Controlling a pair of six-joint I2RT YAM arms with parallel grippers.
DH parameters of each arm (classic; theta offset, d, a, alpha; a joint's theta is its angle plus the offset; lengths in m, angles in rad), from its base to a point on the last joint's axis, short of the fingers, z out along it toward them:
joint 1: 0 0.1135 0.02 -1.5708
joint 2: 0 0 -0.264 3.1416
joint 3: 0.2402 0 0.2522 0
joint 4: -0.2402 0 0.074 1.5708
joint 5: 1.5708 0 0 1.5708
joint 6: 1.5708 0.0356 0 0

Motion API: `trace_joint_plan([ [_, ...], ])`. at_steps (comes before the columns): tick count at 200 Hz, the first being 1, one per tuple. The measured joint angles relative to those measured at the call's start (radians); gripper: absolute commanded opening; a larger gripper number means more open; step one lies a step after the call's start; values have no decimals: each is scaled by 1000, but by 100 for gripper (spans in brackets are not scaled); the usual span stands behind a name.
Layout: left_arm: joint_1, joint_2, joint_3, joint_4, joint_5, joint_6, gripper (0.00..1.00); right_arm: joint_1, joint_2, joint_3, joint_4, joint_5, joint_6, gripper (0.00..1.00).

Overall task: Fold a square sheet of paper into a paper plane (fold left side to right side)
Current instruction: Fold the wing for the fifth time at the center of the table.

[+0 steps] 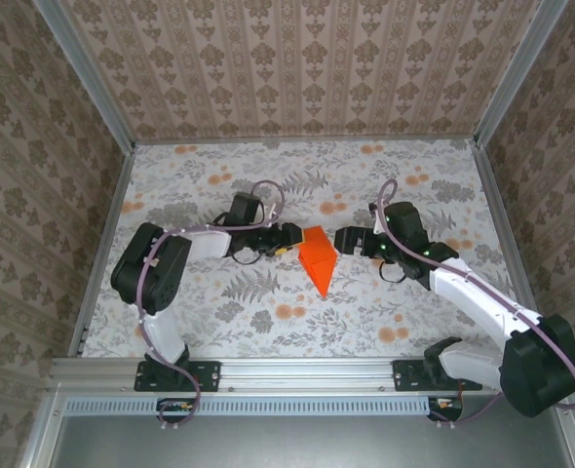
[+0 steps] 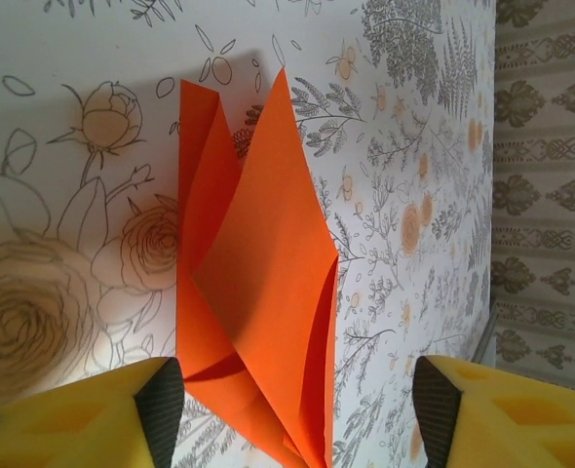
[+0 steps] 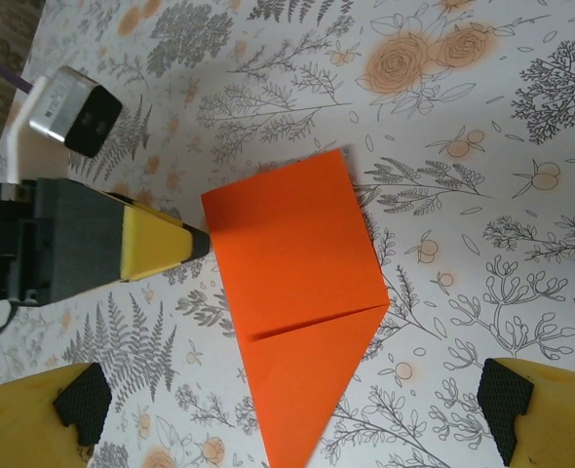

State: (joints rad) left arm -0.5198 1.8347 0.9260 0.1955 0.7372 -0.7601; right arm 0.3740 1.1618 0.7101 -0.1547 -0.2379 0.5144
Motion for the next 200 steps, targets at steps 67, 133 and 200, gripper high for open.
trace_joint_plan([
  [67,-1,86,27,85,10,0,11,-21,51,-21,40,-40,14,98],
  [133,47,80,-1,154,54,48,0,-30,206,-13,123,-154,-18,85],
  [200,59,18,-35,126,176,183,0,-51,449,82,251,-317,-47,78],
])
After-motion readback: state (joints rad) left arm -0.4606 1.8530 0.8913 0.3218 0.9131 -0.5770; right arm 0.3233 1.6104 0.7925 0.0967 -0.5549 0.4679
